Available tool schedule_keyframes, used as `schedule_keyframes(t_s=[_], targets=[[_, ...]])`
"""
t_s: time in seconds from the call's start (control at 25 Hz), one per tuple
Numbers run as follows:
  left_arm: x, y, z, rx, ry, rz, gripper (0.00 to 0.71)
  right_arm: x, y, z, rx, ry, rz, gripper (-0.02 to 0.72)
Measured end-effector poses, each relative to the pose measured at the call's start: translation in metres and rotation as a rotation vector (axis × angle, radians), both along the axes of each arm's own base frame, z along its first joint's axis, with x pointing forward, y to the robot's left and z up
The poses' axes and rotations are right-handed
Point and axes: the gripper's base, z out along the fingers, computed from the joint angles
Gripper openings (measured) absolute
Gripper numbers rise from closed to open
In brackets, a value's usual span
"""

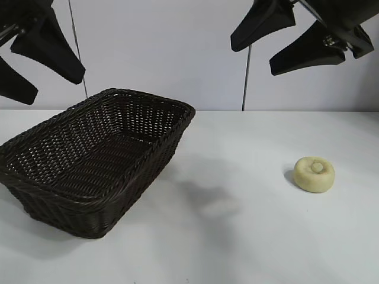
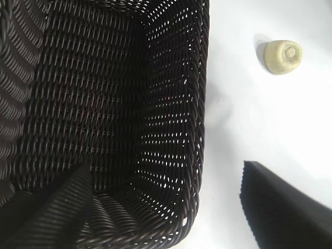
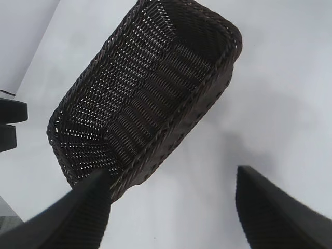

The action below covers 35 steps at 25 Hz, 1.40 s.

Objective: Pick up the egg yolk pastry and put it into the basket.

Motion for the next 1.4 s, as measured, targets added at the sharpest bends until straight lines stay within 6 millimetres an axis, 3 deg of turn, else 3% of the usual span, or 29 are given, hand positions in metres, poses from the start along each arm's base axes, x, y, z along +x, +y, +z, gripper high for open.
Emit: schedule_keyframes(t_s=[0.96, 1.4], targets=[[0.0027, 0.0008, 0.0010, -0.005, -0.020, 0.029, 0.571, 0.0000, 0.0000, 0.0000, 0.000, 0.000, 0.000, 0.496], [-0.0021, 0.0024, 0.0061, -0.222, 0.410, 0.536, 0.571, -0.0001, 0.0000, 0.0000, 0.000, 0.001, 0.001, 0.496]])
